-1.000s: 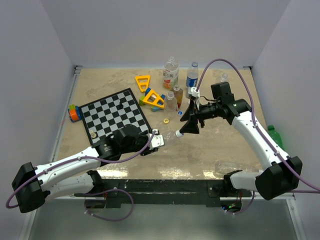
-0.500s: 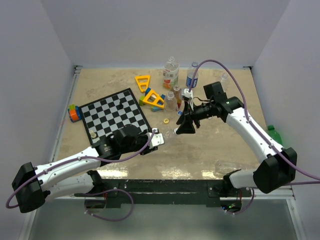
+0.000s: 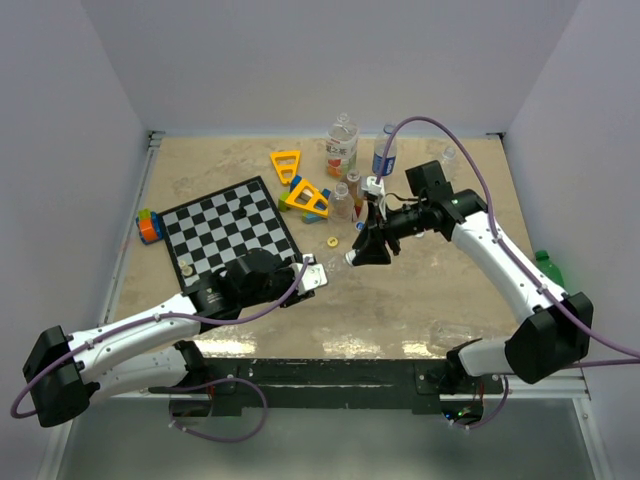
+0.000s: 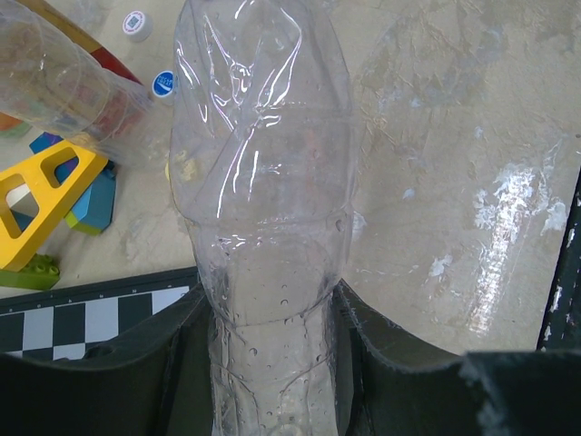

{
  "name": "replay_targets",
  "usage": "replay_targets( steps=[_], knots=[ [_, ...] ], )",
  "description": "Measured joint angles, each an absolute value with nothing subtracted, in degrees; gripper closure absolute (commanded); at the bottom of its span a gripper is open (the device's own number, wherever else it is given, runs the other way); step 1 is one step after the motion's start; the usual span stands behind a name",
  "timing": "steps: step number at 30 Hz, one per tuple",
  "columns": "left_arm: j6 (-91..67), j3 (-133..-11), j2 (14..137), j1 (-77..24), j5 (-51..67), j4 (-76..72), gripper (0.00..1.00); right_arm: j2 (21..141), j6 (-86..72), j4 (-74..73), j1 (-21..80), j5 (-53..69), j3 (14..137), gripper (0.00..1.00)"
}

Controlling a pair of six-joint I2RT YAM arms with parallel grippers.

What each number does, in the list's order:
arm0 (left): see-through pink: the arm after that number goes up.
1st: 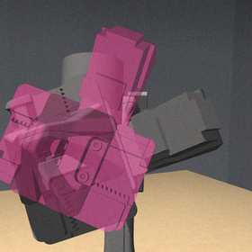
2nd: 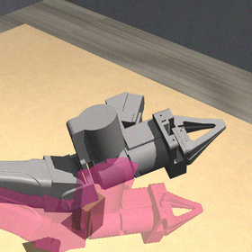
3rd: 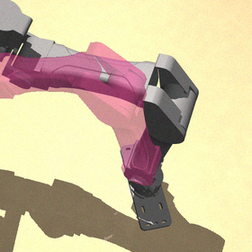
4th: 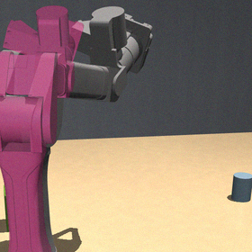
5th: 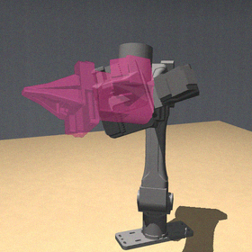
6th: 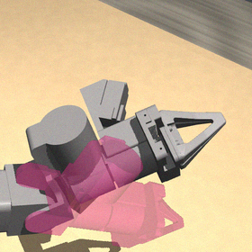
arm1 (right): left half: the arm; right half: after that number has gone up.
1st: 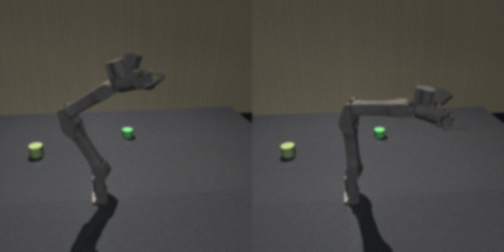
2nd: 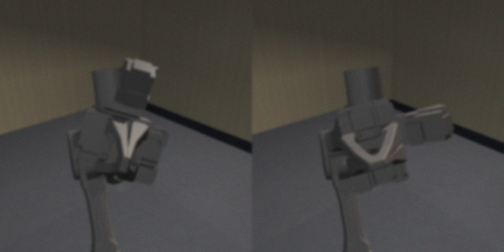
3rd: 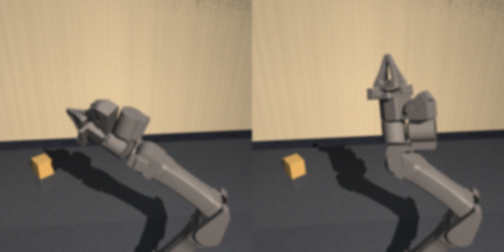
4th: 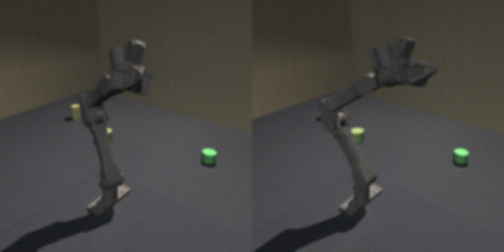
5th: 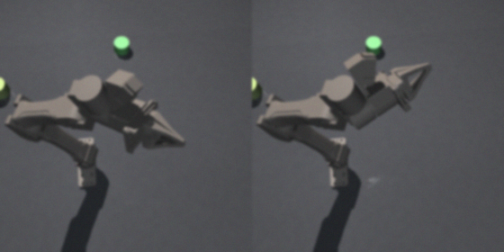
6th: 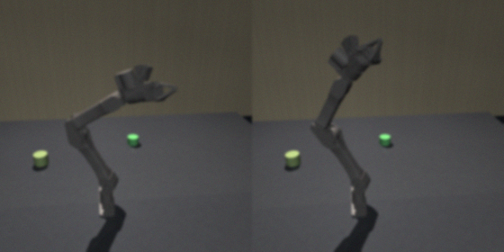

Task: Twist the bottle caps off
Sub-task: Unscrew the bottle cap from the plastic bottle.

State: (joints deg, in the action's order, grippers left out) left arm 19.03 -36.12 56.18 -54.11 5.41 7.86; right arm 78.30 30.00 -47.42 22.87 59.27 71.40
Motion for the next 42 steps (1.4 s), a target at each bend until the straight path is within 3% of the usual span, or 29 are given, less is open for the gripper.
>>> replay_targets(
  steps=[4,11,14,22,32,42],
  knots=[
    [19.03,-36.12,56.01,-54.11,5.04,7.86,1.0,78.5,30.41,-47.72,23.16,59.29,71.42,0.55],
    [19.03,-36.12,55.83,-54.11,4.67,8.08,1.0,79.96,34.83,-50.85,23.51,59.9,72.95,0.95],
    [19.05,-36.12,55.83,-54.13,4.95,8.58,1.0,80.6,40.05,-53.71,23.59,60.58,73.49,1.0],
    [19.05,-36.12,55.83,-54.13,7.14,7.77,1.0,78.17,56.71,-58.57,24.4,59.68,74.43,1.0],
    [19.75,-36.12,55.46,-54.15,10.68,3.29,1.0,67.24,88.9,-61.54,25.74,54.63,72.01,1.0],
    [20.58,-36.12,55.83,-54.17,11.46,3.6,1.0,62.04,96.53,-56.4,26.24,53.01,65.84,0.97]
  ],
)
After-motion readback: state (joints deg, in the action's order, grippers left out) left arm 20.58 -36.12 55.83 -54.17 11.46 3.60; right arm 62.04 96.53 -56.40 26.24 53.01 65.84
